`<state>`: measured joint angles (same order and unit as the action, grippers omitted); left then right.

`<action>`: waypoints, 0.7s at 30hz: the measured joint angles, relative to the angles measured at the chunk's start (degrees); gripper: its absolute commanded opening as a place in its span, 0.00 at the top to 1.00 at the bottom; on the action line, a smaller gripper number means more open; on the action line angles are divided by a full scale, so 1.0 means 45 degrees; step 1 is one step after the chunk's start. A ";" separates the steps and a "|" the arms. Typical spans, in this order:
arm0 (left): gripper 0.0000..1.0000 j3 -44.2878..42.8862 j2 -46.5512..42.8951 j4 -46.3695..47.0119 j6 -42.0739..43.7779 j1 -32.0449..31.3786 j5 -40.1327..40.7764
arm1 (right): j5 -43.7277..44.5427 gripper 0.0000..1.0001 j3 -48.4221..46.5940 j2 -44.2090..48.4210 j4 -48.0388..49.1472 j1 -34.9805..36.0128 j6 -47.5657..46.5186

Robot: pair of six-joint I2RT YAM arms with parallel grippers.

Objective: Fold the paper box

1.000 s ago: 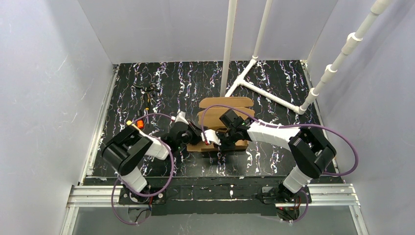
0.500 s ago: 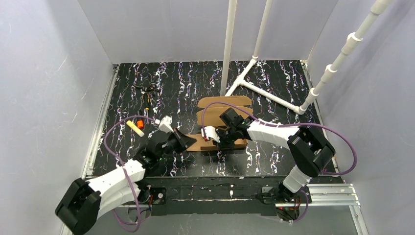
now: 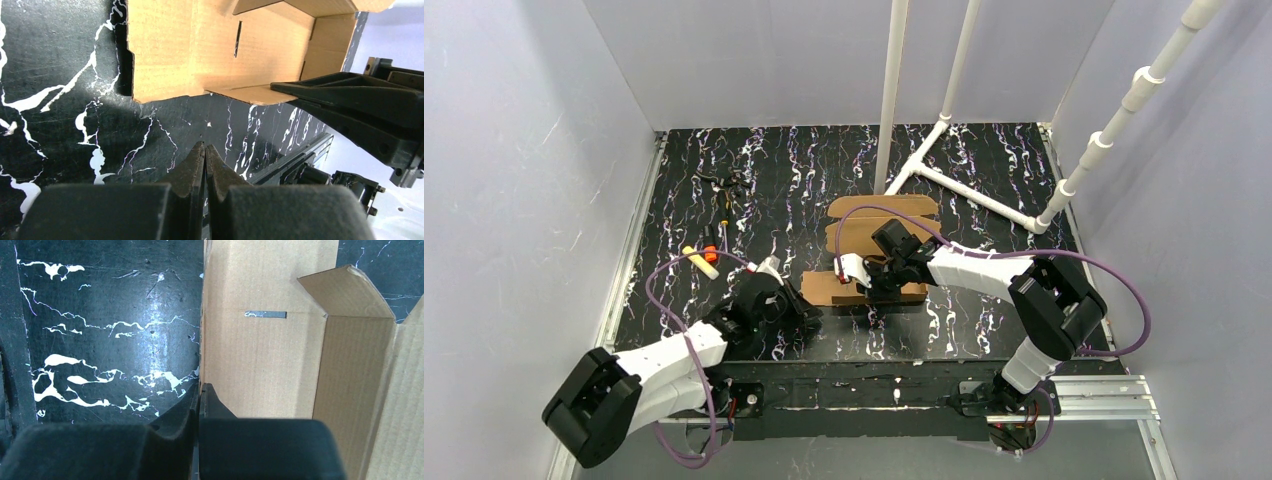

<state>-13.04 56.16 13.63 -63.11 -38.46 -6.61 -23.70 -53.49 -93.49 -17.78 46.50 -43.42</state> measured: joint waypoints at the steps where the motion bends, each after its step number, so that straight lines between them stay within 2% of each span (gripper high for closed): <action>1: 1.00 -0.0068 0.0219 0.0019 -0.0024 -0.0019 -0.0010 | 0.0000 0.99 0.0000 0.0000 0.0000 0.0000 0.0010; 8: 1.00 -0.0656 0.1758 0.0743 -0.0248 -0.0243 -0.0010 | -0.0053 0.99 -0.0019 -0.0034 0.0015 0.0000 0.0083; 16: 1.00 -0.1928 0.4600 0.2045 -0.0301 -0.0510 0.0189 | -0.0112 0.99 -0.0044 -0.0063 0.0029 -0.0005 0.0141; 21: 1.00 -0.2424 0.5255 0.2254 -0.0121 -0.0583 0.0651 | -0.0155 0.99 -0.0044 -0.0068 0.0029 -0.0005 0.0136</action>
<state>-23.94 79.81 23.77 -63.66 -41.08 -3.68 -24.40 -53.69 -93.80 -17.65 46.48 -42.81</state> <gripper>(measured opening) 0.007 0.073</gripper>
